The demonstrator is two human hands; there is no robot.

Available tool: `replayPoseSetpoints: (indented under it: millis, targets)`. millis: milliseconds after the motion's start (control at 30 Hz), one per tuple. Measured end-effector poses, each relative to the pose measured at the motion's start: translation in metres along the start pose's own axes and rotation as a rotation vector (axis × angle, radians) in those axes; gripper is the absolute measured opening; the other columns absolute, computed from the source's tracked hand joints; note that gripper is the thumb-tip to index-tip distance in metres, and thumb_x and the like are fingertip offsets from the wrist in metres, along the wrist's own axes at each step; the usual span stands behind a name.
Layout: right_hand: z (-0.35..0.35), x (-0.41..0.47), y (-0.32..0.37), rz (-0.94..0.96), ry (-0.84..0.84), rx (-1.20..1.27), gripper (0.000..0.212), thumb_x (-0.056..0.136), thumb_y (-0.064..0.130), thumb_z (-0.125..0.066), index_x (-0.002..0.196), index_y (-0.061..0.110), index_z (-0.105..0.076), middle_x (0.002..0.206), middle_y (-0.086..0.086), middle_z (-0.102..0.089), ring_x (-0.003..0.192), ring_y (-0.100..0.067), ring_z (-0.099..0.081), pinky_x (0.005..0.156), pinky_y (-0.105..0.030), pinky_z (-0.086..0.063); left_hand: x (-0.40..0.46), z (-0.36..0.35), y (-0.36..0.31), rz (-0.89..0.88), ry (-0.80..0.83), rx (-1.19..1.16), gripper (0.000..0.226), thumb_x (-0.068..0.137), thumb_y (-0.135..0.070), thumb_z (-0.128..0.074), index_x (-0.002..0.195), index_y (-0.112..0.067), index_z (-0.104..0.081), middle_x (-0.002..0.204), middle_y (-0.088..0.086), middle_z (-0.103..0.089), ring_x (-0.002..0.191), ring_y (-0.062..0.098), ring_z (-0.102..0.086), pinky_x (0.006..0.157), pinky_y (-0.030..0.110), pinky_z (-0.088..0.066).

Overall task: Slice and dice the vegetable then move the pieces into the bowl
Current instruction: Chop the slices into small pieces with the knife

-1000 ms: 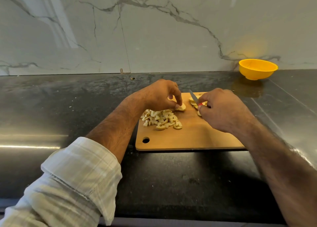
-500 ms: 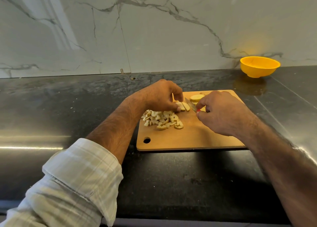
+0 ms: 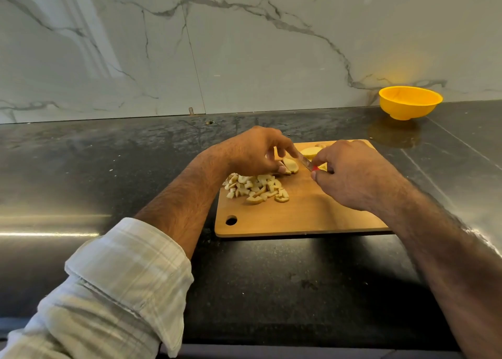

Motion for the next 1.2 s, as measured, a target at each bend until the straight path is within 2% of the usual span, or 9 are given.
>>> replayPoseSetpoints:
  millis: [67, 167, 333, 433, 567, 700, 900, 1000, 1200]
  targets:
    - [0.0, 0.001, -0.001, -0.015, 0.011, 0.011, 0.034, 0.1, 0.039, -0.067, 0.133, 0.029, -0.07, 0.127, 0.0, -0.067, 0.105, -0.017, -0.059, 0.086, -0.034, -0.055, 0.001, -0.006, -0.003, -0.011, 0.046, 0.033, 0.039, 0.098, -0.02, -0.073, 0.128, -0.045, -0.068, 0.125, -0.011, -0.057, 0.108, 0.008, -0.059, 0.093, 0.032, -0.052]
    - [-0.001, 0.002, -0.003, -0.029, 0.026, 0.015, 0.035, 0.099, 0.039, -0.068, 0.133, 0.029, -0.069, 0.13, -0.002, -0.067, 0.109, -0.019, -0.06, 0.089, -0.036, -0.055, 0.004, -0.006, 0.0, 0.012, 0.049, 0.069, 0.037, 0.1, -0.019, -0.071, 0.129, -0.04, -0.069, 0.125, -0.01, -0.056, 0.108, 0.01, -0.058, 0.095, 0.035, -0.052]
    - [-0.004, 0.002, -0.002, -0.021, 0.039, -0.012, 0.037, 0.099, 0.04, -0.068, 0.135, 0.03, -0.067, 0.132, 0.0, -0.065, 0.112, -0.02, -0.06, 0.091, -0.037, -0.056, 0.005, -0.002, 0.001, 0.051, -0.023, 0.139, 0.03, 0.098, -0.03, -0.074, 0.128, -0.031, -0.072, 0.114, -0.009, -0.062, 0.102, 0.009, -0.059, 0.09, 0.033, -0.055]
    - [-0.007, 0.001, -0.002, -0.018, 0.05, -0.056, 0.039, 0.099, 0.04, -0.068, 0.137, 0.031, -0.065, 0.132, 0.001, -0.064, 0.113, -0.02, -0.059, 0.093, -0.039, -0.057, 0.006, 0.003, -0.003, 0.05, -0.072, 0.155, 0.026, 0.095, -0.031, -0.078, 0.12, -0.024, -0.076, 0.107, -0.008, -0.067, 0.097, 0.008, -0.063, 0.089, 0.033, -0.058]
    - [-0.008, 0.0, 0.003, 0.02, 0.042, -0.103, 0.038, 0.101, 0.039, -0.065, 0.138, 0.033, -0.064, 0.131, 0.001, -0.064, 0.113, -0.021, -0.059, 0.093, -0.039, -0.057, 0.002, 0.007, -0.003, 0.024, -0.065, 0.065, 0.025, 0.09, -0.025, -0.084, 0.114, -0.021, -0.078, 0.098, -0.016, -0.066, 0.091, 0.0, -0.063, 0.083, 0.022, -0.053]
    - [-0.008, 0.0, 0.004, 0.031, 0.025, -0.079, 0.038, 0.102, 0.041, -0.062, 0.139, 0.032, -0.064, 0.132, 0.001, -0.064, 0.114, -0.021, -0.058, 0.094, -0.04, -0.055, 0.0, 0.008, 0.0, -0.028, -0.052, 0.02, 0.025, 0.091, -0.016, -0.082, 0.112, -0.028, -0.076, 0.111, -0.013, -0.067, 0.101, 0.004, -0.064, 0.088, 0.029, -0.057]
    - [-0.003, 0.001, 0.0, -0.014, 0.044, -0.029, 0.036, 0.1, 0.04, -0.067, 0.134, 0.028, -0.068, 0.125, 0.0, -0.065, 0.105, -0.018, -0.059, 0.089, -0.035, -0.057, 0.003, -0.006, 0.002, -0.017, 0.051, 0.0, 0.043, 0.097, -0.004, -0.069, 0.123, -0.038, -0.073, 0.137, -0.014, -0.059, 0.123, 0.007, -0.056, 0.103, 0.042, -0.054]
    - [-0.007, -0.001, 0.0, -0.026, 0.097, -0.058, 0.041, 0.099, 0.042, -0.068, 0.137, 0.028, -0.065, 0.129, 0.0, -0.064, 0.111, -0.021, -0.059, 0.093, -0.039, -0.058, 0.007, -0.007, 0.0, -0.015, 0.039, 0.04, 0.035, 0.097, -0.012, -0.073, 0.122, -0.036, -0.075, 0.131, -0.013, -0.061, 0.117, 0.008, -0.058, 0.1, 0.042, -0.056]
    - [-0.008, -0.001, -0.003, -0.054, 0.091, -0.09, 0.047, 0.095, 0.042, -0.071, 0.139, 0.029, -0.062, 0.128, 0.0, -0.064, 0.11, -0.02, -0.059, 0.091, -0.039, -0.059, 0.009, 0.0, -0.005, -0.004, -0.019, 0.181, 0.027, 0.092, -0.039, -0.081, 0.115, -0.027, -0.076, 0.109, -0.011, -0.066, 0.1, 0.007, -0.062, 0.084, 0.029, -0.054]
Point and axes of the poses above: each hand's wrist, its own x-axis towards the middle knuckle, its own z-axis out of the back of the hand, y = z × x, the point moved 8 cm from there along x, towards the middle knuckle
